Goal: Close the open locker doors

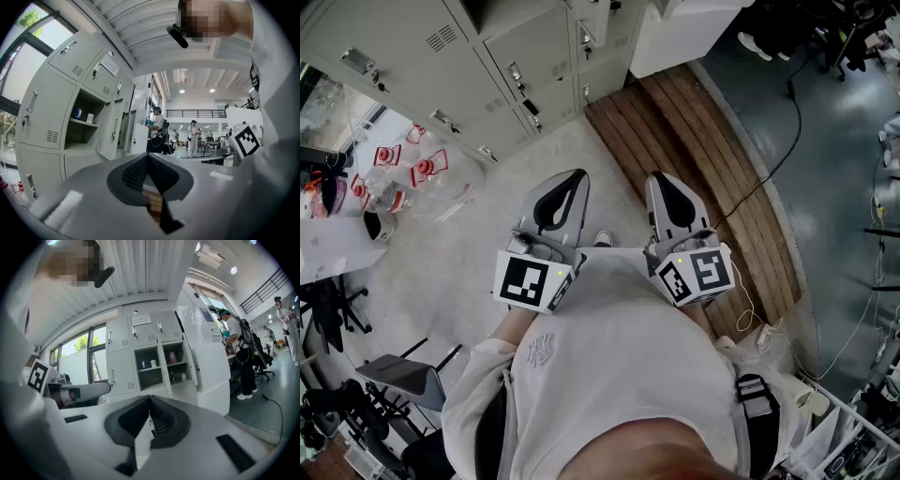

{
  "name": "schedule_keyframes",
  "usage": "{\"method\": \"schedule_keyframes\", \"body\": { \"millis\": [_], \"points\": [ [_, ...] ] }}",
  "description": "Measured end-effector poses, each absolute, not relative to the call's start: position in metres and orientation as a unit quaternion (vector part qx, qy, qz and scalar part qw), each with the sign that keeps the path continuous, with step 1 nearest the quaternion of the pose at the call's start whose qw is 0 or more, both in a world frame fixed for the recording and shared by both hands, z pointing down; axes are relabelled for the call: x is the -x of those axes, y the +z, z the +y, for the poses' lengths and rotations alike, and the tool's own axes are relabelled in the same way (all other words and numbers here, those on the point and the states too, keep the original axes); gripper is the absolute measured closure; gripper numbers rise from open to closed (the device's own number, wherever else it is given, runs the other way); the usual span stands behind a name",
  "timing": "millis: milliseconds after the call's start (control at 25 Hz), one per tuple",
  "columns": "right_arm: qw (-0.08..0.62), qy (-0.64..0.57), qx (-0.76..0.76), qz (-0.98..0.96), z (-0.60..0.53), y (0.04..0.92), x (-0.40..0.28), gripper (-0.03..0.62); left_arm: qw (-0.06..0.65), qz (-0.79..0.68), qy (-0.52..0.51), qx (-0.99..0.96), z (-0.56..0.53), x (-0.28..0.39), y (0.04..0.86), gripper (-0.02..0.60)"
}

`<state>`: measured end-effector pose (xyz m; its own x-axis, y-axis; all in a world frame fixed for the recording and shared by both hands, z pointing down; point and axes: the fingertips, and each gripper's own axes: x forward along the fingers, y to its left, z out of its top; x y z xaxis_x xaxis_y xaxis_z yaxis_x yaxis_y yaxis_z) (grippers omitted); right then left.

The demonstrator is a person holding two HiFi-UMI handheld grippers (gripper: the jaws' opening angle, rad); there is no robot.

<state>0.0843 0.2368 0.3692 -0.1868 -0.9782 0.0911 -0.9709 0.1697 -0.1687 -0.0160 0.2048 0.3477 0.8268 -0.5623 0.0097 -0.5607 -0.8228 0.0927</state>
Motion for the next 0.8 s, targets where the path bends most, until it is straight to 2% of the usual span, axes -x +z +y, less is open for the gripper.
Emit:
{"method": "schedule_keyframes", "body": {
  "millis": [800],
  "points": [
    [0.03,-0.095,0.621,0.777,0.219,0.371,-0.108,0.582,0.045,-0.311,-0.004,-0.949,0.189,-0.004,0.347,0.58]
  ]
}}
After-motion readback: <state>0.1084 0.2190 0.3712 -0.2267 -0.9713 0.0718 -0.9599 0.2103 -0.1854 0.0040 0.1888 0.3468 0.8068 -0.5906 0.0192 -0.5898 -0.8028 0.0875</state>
